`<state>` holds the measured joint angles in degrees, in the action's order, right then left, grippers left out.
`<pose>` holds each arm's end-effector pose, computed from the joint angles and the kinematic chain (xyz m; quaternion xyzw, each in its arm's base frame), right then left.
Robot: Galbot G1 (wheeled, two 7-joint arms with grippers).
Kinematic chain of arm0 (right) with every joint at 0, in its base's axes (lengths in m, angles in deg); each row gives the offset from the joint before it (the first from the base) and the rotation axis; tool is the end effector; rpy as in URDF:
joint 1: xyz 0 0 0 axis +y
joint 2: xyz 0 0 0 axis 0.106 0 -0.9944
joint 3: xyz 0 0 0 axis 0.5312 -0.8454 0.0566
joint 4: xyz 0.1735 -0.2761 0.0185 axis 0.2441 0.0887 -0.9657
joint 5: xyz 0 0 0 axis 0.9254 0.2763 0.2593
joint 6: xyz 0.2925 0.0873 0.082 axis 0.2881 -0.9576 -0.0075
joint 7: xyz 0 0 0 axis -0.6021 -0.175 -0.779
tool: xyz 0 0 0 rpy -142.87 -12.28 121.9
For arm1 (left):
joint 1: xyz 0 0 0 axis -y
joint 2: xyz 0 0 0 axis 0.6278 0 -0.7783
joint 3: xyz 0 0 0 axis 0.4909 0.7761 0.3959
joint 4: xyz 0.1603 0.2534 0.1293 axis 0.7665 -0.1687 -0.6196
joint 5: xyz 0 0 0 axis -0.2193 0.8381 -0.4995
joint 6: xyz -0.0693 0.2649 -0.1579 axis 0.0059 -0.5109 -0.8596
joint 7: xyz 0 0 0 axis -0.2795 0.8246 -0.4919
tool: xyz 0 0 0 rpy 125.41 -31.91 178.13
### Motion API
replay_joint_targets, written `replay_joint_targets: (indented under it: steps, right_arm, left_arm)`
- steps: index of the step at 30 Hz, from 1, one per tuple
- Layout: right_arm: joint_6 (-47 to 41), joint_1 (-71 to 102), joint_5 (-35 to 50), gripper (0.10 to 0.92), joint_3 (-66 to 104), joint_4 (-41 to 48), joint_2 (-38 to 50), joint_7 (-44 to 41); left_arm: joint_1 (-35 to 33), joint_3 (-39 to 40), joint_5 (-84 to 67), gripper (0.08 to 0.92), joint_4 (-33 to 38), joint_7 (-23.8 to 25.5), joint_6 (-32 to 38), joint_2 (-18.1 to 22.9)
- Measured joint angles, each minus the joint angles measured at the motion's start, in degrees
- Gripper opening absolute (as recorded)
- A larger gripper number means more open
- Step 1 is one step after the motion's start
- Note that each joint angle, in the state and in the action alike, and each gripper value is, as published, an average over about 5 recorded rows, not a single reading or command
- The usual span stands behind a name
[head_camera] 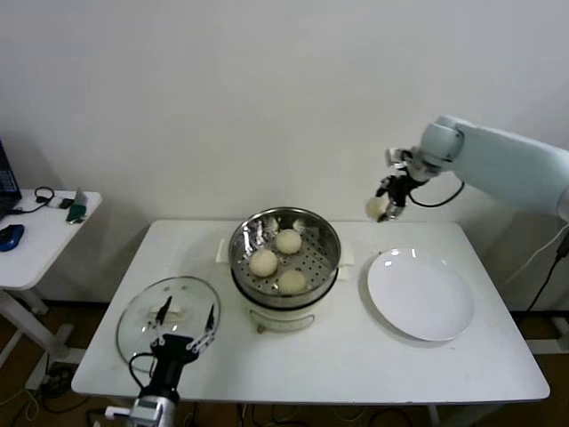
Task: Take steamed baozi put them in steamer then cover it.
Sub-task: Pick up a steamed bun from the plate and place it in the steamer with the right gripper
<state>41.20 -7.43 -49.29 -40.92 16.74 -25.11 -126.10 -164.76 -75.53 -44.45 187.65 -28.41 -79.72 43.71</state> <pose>0.5584 -0.0760 -0.0083 0.4761 -0.6239 0.5071 0.3564 0.1228 0.0275 -0.3071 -0.0353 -0.9925 -0.1168 0.0094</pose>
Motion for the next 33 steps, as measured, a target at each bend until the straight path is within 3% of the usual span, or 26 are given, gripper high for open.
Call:
replay_joint_targets:
  steps: [13, 33]
  right_arm:
    - [-4.3, -5.4, 12.5, 0.699, -8.0, -8.4, -7.5, 5.4]
    - [-5.3, 3.2, 12.4, 0.697, -9.5, -5.0, -15.7, 7.0]
  left_arm:
    - [-0.4, 0.9, 0.0, 0.823, 0.1, 0.0, 0.6, -0.4]
    - [0.2, -0.3, -1.0, 0.823, -0.7, 0.0, 0.3, -1.2]
